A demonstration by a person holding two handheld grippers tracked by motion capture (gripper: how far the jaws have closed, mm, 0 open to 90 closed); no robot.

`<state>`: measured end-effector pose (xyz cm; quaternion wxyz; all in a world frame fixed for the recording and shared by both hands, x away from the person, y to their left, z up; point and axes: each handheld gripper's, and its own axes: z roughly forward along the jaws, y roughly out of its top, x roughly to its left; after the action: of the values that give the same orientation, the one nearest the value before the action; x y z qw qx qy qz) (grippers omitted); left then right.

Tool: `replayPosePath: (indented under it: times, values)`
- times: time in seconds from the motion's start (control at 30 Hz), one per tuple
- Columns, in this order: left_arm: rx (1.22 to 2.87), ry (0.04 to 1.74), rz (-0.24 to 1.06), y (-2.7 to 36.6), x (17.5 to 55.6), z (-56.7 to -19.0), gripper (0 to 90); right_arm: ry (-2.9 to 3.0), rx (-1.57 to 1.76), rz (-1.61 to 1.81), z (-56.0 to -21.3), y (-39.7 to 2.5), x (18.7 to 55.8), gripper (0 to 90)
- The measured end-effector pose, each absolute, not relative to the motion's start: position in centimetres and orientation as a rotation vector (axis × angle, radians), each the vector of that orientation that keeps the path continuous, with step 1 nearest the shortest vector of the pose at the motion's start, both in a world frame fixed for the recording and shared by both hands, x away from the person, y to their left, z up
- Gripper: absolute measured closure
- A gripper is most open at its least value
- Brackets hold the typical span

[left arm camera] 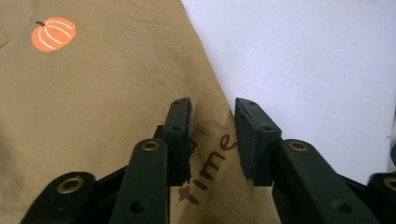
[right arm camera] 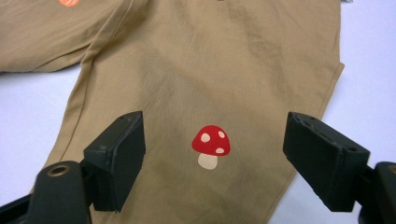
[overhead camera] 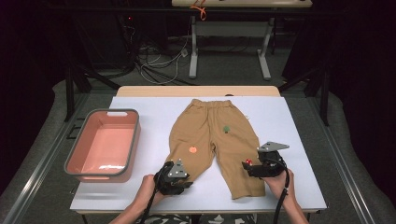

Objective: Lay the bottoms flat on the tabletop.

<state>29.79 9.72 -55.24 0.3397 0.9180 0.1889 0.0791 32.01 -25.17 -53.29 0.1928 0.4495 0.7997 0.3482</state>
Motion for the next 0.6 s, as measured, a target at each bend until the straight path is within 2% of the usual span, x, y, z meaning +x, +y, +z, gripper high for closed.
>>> replayPosePath:
  times: [0.13, 0.37, 0.6]
  values:
    - [2.372, 0.517, 0.195, 9.9, 30.0, -55.3, 72.1, 2.241, 1.256, 0.983, -53.2, -25.2, 32.0, 20.6]
    - [2.327, 0.575, 0.151, 10.4, 30.5, -55.2, 85.8, 2.247, 1.261, 0.976, -53.3, -25.2, 32.0, 20.7]
    - [2.191, 0.629, 0.050, 11.5, 31.0, -53.8, 88.1, 2.251, 1.264, 0.977, -53.3, -25.2, 32.1, 20.5]
